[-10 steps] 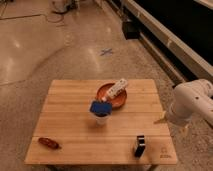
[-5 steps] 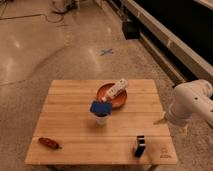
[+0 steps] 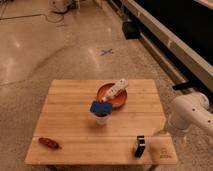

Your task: Knock the eraser over

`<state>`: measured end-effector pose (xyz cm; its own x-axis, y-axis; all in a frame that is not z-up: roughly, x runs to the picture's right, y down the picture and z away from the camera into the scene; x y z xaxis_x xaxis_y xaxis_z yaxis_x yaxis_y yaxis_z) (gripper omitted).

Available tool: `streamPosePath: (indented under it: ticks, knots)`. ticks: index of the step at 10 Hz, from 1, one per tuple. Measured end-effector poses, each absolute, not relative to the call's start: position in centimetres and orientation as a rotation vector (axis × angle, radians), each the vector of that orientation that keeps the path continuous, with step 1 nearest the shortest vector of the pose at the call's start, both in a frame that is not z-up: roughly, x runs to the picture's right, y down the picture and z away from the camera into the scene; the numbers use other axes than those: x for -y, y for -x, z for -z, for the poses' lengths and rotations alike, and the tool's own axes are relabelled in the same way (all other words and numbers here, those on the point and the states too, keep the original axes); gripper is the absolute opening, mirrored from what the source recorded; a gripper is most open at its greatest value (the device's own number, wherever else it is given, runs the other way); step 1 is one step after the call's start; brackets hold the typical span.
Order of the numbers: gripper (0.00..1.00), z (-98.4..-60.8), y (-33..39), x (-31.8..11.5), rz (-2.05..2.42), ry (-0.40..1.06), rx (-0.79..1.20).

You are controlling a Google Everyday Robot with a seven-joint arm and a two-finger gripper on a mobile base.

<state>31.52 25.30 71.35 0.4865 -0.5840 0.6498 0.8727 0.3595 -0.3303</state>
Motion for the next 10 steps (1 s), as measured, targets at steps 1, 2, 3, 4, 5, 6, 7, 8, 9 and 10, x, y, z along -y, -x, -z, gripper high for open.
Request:
streamPosePath:
  ticks: [1, 2, 3, 4, 5, 6, 7, 8, 9, 10]
  knots:
    - [0.8, -71.1, -31.7, -25.7, 0.977, 0.715, 0.47]
    - [0.8, -70.7, -31.7, -25.8, 0.974, 0.709, 0.475]
    - [0.8, -70.2, -31.6, -25.8, 0.974, 0.704, 0.481]
    - [0.8, -69.2, -31.3, -25.7, 0.975, 0.697, 0.49]
    - [0.8, -68.3, -30.9, -25.6, 0.98, 0.688, 0.504]
    - [0.8, -67.7, -30.5, -25.5, 0.985, 0.683, 0.515]
    - [0.8, -67.0, -30.0, -25.5, 0.989, 0.677, 0.529]
    - [0.8, -66.2, -29.3, -25.6, 0.996, 0.672, 0.553]
    - [0.8, -65.7, -28.5, -25.9, 0.999, 0.67, 0.577]
    - [0.8, -65.4, -27.7, -26.2, 1.003, 0.669, 0.599]
